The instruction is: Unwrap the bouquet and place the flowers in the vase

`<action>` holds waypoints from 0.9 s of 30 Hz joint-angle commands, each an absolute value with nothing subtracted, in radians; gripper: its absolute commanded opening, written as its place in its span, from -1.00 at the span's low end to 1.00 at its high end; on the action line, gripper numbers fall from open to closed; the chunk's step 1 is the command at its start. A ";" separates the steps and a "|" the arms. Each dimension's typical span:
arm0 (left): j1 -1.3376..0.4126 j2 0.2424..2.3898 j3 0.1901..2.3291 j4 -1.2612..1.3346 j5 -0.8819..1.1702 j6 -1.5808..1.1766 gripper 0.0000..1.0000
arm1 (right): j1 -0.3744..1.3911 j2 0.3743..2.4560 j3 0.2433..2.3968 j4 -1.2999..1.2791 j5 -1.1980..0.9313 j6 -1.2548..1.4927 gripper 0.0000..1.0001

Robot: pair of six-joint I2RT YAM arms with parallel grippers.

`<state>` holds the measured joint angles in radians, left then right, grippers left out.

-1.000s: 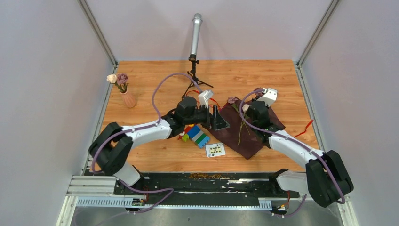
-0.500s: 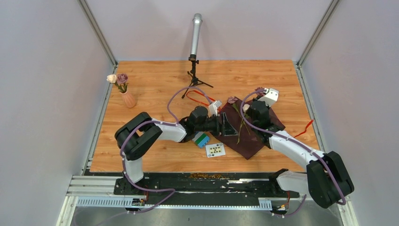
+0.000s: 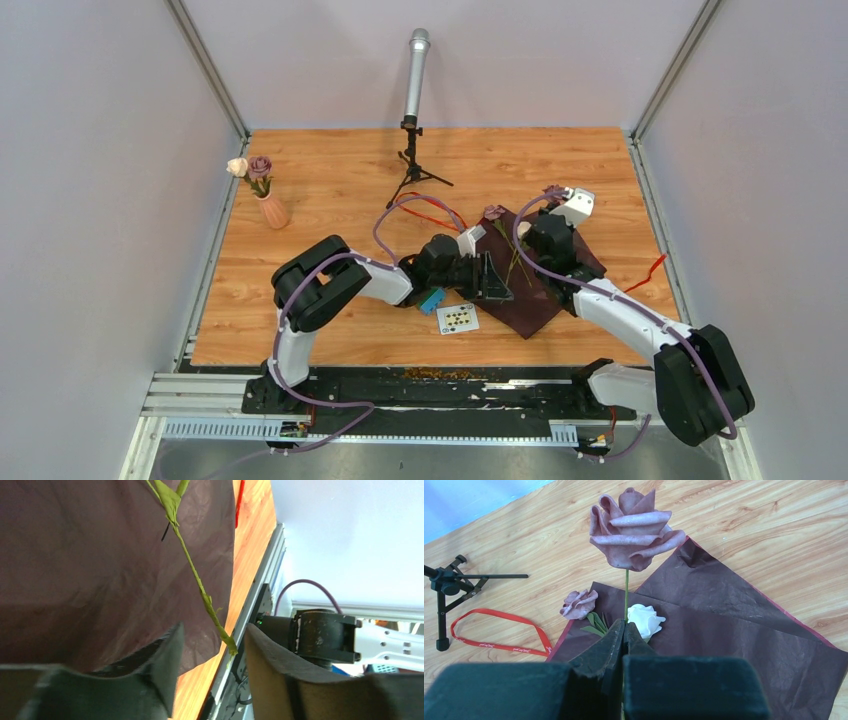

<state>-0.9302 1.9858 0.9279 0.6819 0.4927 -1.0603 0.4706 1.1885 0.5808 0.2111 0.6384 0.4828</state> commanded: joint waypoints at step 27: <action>-0.940 2.003 0.914 0.719 0.404 -1.104 -1.00 | 0.383 1.121 0.664 0.215 0.783 0.365 -1.00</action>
<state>-0.9337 2.0182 0.9211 0.6910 0.4263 -1.0969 0.4122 1.1755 0.6147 0.1989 0.7609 0.3985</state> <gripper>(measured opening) 0.007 0.010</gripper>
